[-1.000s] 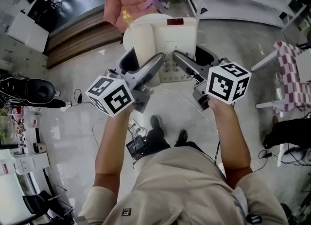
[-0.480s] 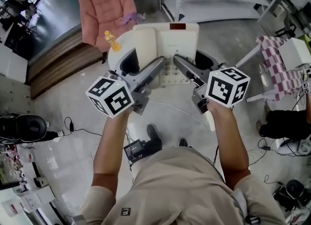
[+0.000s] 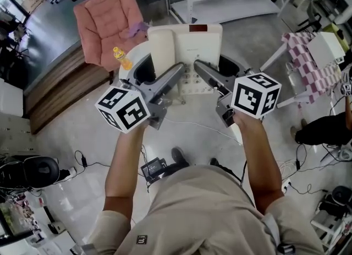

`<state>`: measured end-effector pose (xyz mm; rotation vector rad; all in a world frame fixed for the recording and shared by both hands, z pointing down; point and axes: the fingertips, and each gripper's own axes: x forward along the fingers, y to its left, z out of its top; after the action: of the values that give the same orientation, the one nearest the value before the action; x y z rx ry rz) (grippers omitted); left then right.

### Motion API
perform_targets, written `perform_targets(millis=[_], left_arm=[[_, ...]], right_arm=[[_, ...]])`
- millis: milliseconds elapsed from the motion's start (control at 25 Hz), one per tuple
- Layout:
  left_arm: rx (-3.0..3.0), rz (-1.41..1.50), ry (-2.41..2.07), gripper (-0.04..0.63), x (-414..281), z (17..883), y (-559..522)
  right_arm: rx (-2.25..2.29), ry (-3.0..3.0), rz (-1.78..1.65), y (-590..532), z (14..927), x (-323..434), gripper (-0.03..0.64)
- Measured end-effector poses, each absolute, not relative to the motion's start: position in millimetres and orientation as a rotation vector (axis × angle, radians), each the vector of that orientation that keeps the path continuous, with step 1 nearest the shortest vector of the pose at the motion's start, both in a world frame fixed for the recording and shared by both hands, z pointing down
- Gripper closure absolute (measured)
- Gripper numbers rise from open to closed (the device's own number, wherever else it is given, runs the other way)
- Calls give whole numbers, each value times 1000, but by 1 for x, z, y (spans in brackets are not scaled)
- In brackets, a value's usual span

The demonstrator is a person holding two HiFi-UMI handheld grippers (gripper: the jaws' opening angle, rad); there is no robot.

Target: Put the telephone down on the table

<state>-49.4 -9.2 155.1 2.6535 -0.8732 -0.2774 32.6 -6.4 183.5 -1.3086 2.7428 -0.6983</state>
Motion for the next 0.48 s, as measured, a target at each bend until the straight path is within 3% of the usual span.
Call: perform_targets(millis=[480], left_arm=[[2672,-303,-836,219,-75,152,-37]], right_arm=[[-1348,2733,-677,-32,179,8,348]])
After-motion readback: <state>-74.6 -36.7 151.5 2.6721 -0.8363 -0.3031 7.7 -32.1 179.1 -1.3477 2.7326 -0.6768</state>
